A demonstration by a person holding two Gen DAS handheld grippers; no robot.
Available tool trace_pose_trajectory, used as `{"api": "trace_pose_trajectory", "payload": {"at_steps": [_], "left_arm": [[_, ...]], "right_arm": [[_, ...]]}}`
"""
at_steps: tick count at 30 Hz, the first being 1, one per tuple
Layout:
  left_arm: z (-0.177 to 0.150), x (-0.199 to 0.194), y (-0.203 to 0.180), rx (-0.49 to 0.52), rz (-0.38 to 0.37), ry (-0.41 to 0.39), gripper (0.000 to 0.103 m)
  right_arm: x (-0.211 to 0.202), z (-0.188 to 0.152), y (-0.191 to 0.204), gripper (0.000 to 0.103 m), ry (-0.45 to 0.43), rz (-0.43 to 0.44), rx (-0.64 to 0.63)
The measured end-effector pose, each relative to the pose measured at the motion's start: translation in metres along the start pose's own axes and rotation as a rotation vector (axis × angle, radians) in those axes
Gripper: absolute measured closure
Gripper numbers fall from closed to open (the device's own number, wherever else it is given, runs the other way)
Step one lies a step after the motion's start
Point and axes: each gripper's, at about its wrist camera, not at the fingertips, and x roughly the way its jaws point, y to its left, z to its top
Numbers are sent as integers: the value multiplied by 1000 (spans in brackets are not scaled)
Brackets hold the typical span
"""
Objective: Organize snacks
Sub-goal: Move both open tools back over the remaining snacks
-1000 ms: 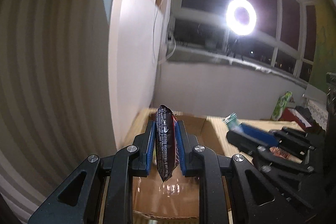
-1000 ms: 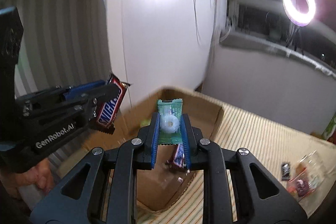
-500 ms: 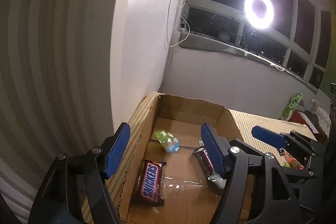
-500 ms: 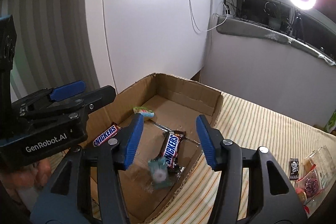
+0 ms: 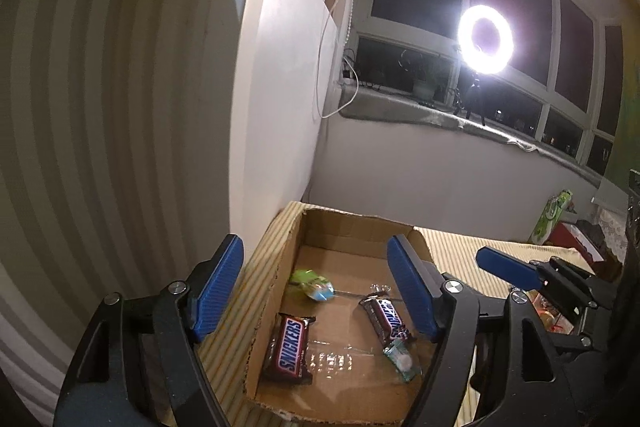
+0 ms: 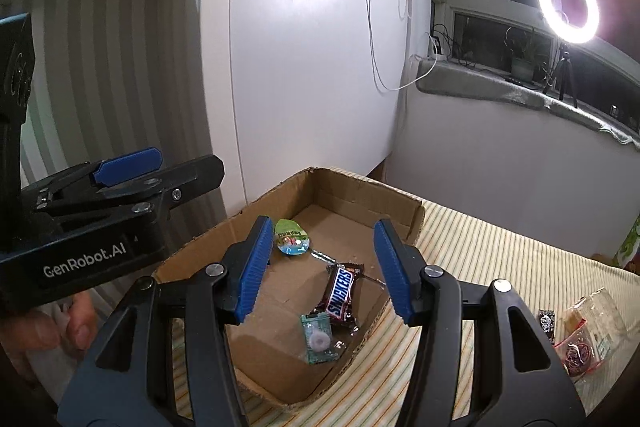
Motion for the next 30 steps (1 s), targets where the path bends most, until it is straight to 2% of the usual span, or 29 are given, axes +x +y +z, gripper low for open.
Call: {"api": "trace_pose_trajectory", "payload": {"at_steps": [5, 10, 15, 21, 26, 30], "left_arm": [[0, -6, -9, 18, 9, 0, 29], [-1, -7, -34, 52, -1, 7, 28], [-4, -12, -81, 111, -55, 12, 28], [-12, -18, -153, 188, -172, 21, 28], [-21, -24, -190, 243, -227, 26, 28], [-22, -27, -196, 261, -239, 24, 28]], "right_arm": [[-15, -5, -15, 48, -18, -19, 35], [-47, -19, -49, 48, -43, -66, 94], [-93, -37, -101, 48, -76, -158, 170], [-150, -64, -161, 48, -97, -293, 256], [-174, -74, -177, 47, -110, -337, 289], [-182, -77, -177, 47, -119, -342, 294]]}}
